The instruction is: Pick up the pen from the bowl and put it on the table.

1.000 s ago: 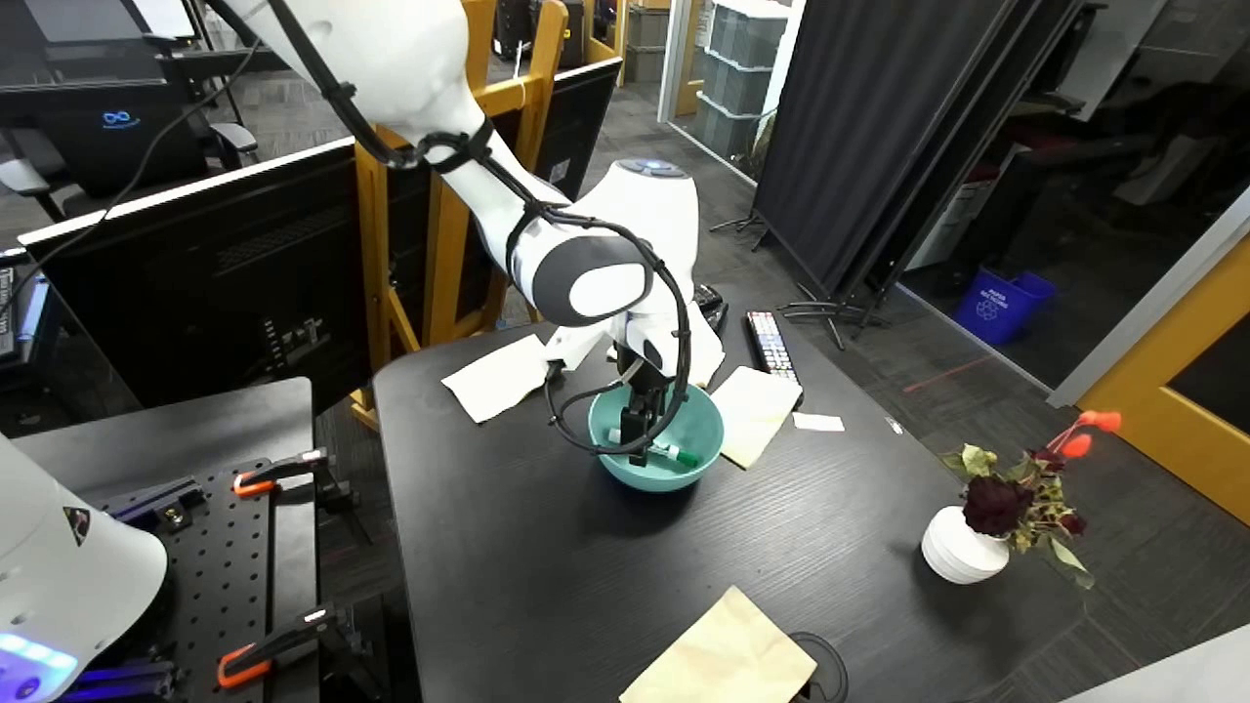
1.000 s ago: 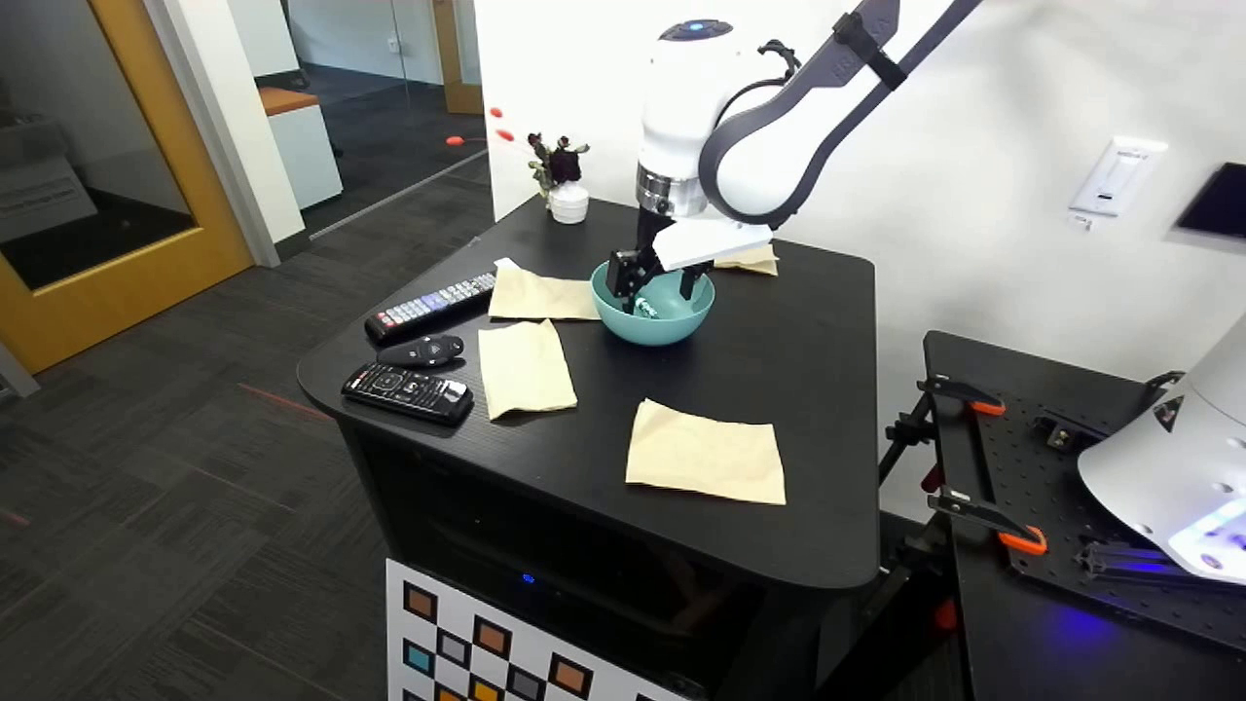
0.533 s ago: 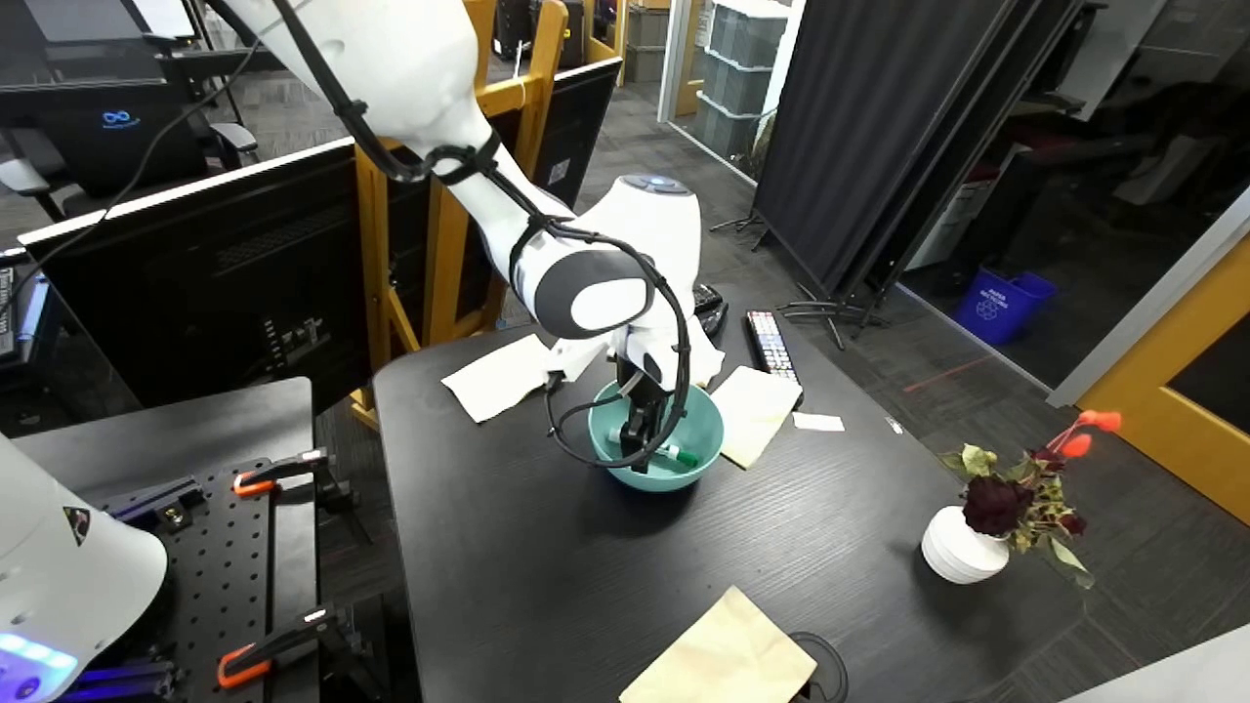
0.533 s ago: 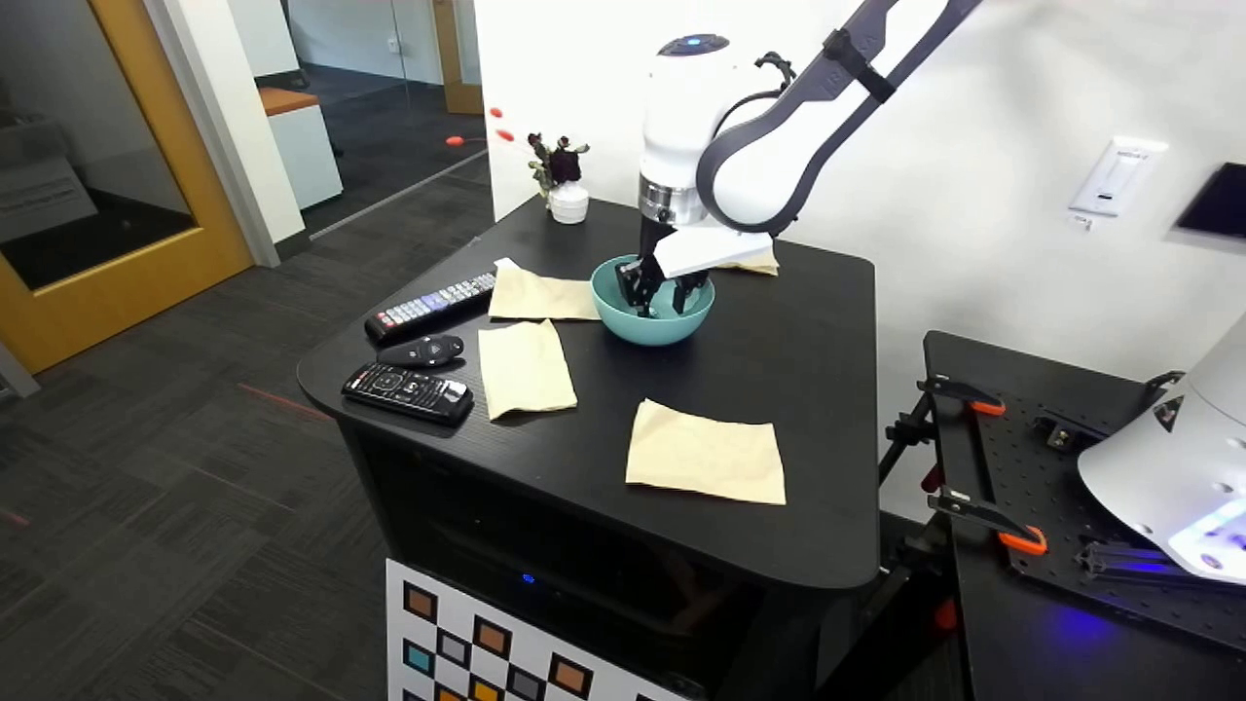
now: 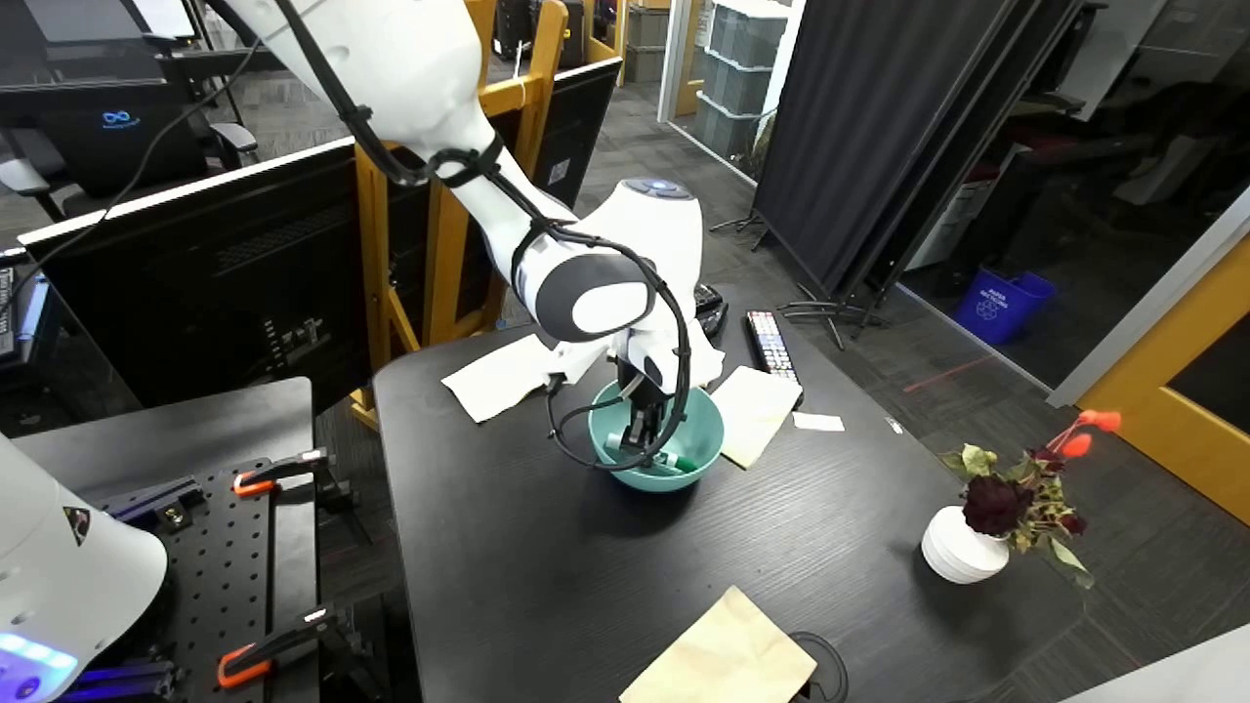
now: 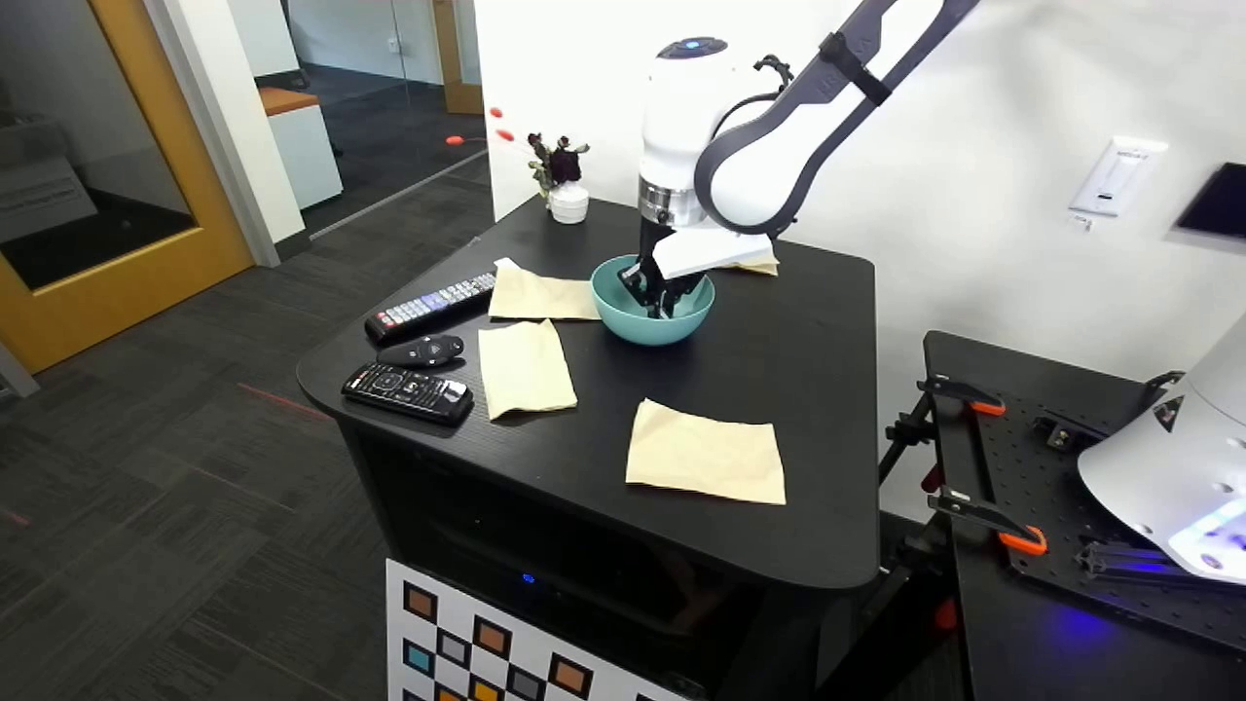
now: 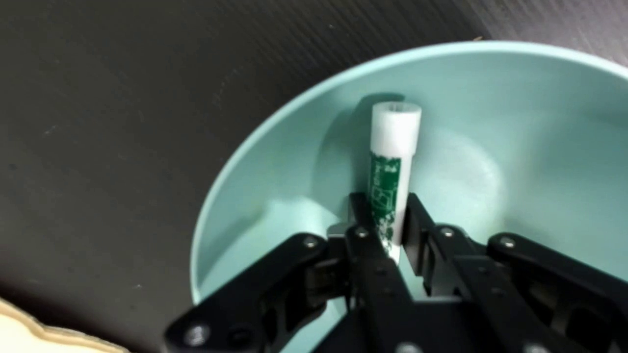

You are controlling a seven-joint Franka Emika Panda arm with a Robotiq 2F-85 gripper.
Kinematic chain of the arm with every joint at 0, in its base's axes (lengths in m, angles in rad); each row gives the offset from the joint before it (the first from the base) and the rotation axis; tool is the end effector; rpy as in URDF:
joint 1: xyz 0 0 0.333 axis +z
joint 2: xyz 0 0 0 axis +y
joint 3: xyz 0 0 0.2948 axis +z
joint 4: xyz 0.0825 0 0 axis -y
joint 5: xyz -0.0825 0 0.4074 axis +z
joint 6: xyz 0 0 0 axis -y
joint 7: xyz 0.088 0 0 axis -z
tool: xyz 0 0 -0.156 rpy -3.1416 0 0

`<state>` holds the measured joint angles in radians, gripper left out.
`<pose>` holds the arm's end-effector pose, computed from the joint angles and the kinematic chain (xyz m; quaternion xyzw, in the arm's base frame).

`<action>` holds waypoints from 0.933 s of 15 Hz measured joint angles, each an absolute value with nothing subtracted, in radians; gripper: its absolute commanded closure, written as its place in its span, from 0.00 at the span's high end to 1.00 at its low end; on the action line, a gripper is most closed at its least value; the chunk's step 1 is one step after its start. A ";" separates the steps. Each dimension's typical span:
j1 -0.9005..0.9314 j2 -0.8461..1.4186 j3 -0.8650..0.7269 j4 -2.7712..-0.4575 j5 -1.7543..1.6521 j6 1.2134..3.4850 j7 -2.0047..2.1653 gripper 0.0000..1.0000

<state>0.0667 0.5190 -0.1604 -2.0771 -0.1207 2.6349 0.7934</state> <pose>0.5921 -0.0621 0.0942 0.9262 -0.3700 0.0434 0.0584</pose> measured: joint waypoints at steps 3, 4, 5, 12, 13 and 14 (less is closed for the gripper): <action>0.082 0.500 -0.180 -2.077 -0.121 2.659 0.793 0.05; 0.091 0.482 -0.189 -2.078 -0.121 2.660 0.793 0.05; 0.099 0.459 -0.198 -2.081 -0.121 2.660 0.793 0.05; 0.119 0.217 -0.225 -2.161 -0.154 2.622 0.794 0.05; 0.114 0.186 -0.225 -2.175 -0.166 2.599 0.794 0.05; 0.106 0.158 -0.225 -2.187 -0.179 2.572 0.794 0.05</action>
